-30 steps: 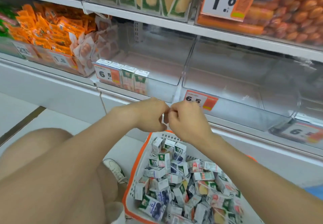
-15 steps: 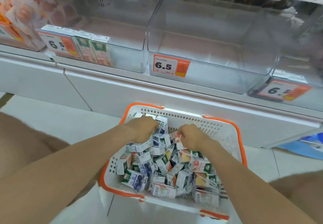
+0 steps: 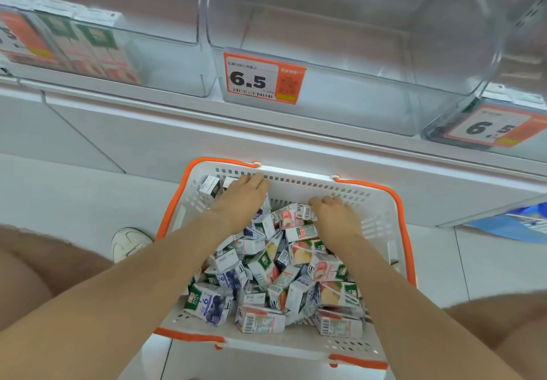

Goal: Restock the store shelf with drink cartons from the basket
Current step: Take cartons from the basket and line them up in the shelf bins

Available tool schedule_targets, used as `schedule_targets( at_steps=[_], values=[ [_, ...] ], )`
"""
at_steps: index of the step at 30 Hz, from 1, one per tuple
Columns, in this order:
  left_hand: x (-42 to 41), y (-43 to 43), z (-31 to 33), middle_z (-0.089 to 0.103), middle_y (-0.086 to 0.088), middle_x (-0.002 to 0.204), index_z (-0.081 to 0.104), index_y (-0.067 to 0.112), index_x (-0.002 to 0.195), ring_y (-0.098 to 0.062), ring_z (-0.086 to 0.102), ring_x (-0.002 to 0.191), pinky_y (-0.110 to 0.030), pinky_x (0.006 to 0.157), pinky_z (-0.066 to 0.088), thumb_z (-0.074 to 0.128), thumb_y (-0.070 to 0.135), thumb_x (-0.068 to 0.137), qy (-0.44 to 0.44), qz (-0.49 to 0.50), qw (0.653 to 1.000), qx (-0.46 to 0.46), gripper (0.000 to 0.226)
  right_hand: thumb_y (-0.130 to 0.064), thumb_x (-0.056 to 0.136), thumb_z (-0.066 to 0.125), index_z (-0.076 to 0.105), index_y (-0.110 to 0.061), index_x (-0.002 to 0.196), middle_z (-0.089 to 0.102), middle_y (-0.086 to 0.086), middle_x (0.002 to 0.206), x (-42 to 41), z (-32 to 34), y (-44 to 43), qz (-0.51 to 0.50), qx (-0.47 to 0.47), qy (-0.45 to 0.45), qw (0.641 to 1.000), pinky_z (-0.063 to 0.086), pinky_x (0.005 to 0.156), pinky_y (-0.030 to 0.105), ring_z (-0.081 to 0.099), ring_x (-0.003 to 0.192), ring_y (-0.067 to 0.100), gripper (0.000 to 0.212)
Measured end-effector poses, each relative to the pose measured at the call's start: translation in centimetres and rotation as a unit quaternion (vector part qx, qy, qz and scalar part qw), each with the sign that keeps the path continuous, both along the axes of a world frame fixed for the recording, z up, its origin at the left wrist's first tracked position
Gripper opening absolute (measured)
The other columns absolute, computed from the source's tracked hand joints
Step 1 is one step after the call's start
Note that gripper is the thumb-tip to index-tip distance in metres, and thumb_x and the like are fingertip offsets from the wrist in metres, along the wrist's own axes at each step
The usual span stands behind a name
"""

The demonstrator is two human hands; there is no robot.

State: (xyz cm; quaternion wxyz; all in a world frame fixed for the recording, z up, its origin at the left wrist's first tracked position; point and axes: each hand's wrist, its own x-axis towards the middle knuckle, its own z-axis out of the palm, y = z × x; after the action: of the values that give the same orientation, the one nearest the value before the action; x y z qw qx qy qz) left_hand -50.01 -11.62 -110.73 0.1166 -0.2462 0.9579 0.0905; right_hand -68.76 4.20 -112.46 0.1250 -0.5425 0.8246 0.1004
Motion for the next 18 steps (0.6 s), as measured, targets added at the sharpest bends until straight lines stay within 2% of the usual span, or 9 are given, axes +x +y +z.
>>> schedule_targets(
  at_steps=[2, 5, 7, 9, 11, 13, 15, 16, 18],
  values=[
    [-0.1, -0.4, 0.2, 0.042, -0.008, 0.14, 0.044, 0.009, 0.145, -0.029, 0.04, 0.127, -0.038, 0.106, 0.046, 0.069, -0.014, 0.08, 0.003, -0.009, 1.0, -0.025, 0.073, -0.004, 0.088, 0.071, 0.053, -0.02, 0.135, 0.063, 0.004, 0.127, -0.2, -0.3, 0.1, 0.028, -0.005, 0.019, 0.999, 0.043, 0.103, 0.041, 0.052, 0.122, 0.028, 0.053],
    [0.4, -0.6, -0.2, 0.052, -0.004, 0.133, 0.051, 0.016, 0.135, -0.025, 0.044, 0.118, -0.034, 0.101, 0.042, 0.073, 0.0, 0.087, -0.007, -0.02, 0.997, -0.068, 0.054, -0.016, 0.096, 0.065, 0.051, -0.019, 0.138, 0.062, 0.002, 0.131, -0.5, -0.3, 0.4, 0.028, -0.033, 0.017, 0.999, 0.041, 0.105, 0.042, 0.052, 0.125, 0.026, 0.045],
    [0.8, -0.4, -0.3, 0.056, -0.002, 0.134, 0.051, 0.018, 0.134, -0.025, 0.048, 0.12, -0.035, 0.102, 0.042, 0.073, 0.002, 0.089, 0.002, -0.018, 0.998, -0.067, 0.053, -0.019, 0.099, 0.06, 0.051, -0.019, 0.141, 0.061, 0.002, 0.129, -0.8, 0.5, 0.5, -0.019, -0.076, -0.073, 0.994, 0.043, 0.104, 0.043, 0.054, 0.123, 0.026, 0.043],
    [1.1, -0.5, 0.5, 0.054, -0.003, 0.139, 0.048, 0.019, 0.14, -0.025, 0.049, 0.124, -0.038, 0.106, 0.044, 0.07, 0.006, 0.094, 0.032, -0.016, 0.999, -0.036, 0.053, -0.023, 0.103, 0.057, 0.059, -0.016, 0.13, 0.066, 0.0, 0.109, -0.9, 2.1, 0.3, -0.075, -0.125, -0.203, 0.968, 0.049, 0.09, 0.039, 0.062, 0.105, 0.025, 0.028],
    [1.5, -0.9, 2.1, 0.053, -0.005, 0.142, 0.047, 0.018, 0.147, -0.027, 0.049, 0.127, -0.042, 0.11, 0.043, 0.062, 0.018, 0.103, 0.08, 0.022, 0.995, 0.051, 0.046, -0.027, 0.105, 0.056, 0.066, -0.014, 0.115, 0.072, 0.004, 0.09, -0.7, 4.4, 0.0, -0.154, -0.157, -0.325, 0.92, 0.053, 0.078, 0.038, 0.068, 0.084, 0.023, 0.019],
    [2.0, -1.2, 4.5, 0.056, -0.006, 0.134, 0.053, 0.019, 0.142, -0.026, 0.055, 0.119, -0.038, 0.104, 0.048, 0.057, 0.027, 0.107, 0.143, 0.088, 0.967, 0.191, 0.036, -0.031, 0.106, 0.056, 0.07, -0.013, 0.107, 0.072, 0.012, 0.08, -0.1, 6.6, -0.1, -0.212, -0.172, -0.409, 0.871, 0.052, 0.072, 0.036, 0.066, 0.07, 0.018, 0.023],
    [2.7, -1.4, 7.1, 0.056, 0.0, 0.121, 0.059, 0.02, 0.132, -0.016, 0.059, 0.094, -0.022, 0.083, 0.052, 0.056, 0.029, 0.108, 0.186, 0.138, 0.925, 0.302, 0.025, -0.034, 0.106, 0.054, 0.072, -0.008, 0.108, 0.067, 0.023, 0.082, 0.9, 8.7, -0.1, -0.235, -0.181, -0.453, 0.841, 0.057, 0.071, 0.042, 0.063, 0.07, 0.019, 0.032],
    [3.2, -1.4, 8.5, 0.056, 0.004, 0.113, 0.062, 0.022, 0.127, -0.012, 0.058, 0.081, -0.023, 0.074, 0.051, 0.056, 0.031, 0.108, 0.197, 0.157, 0.91, 0.33, 0.022, -0.033, 0.105, 0.053, 0.071, -0.005, 0.11, 0.067, 0.02, 0.083, 1.5, 9.6, -0.1, -0.243, -0.19, -0.472, 0.826, 0.061, 0.075, 0.049, 0.065, 0.072, 0.022, 0.033],
    [4.2, -1.4, 10.8, 0.058, 0.005, 0.102, 0.067, 0.023, 0.118, -0.016, 0.059, 0.073, -0.035, 0.071, 0.054, 0.06, 0.036, 0.106, 0.214, 0.187, 0.888, 0.362, 0.02, -0.027, 0.107, 0.051, 0.071, -0.01, 0.113, 0.073, 0.014, 0.095, 2.7, 11.6, -0.1, -0.26, -0.203, -0.522, 0.787, 0.063, 0.081, 0.053, 0.075, 0.078, 0.026, 0.026]
  ],
)
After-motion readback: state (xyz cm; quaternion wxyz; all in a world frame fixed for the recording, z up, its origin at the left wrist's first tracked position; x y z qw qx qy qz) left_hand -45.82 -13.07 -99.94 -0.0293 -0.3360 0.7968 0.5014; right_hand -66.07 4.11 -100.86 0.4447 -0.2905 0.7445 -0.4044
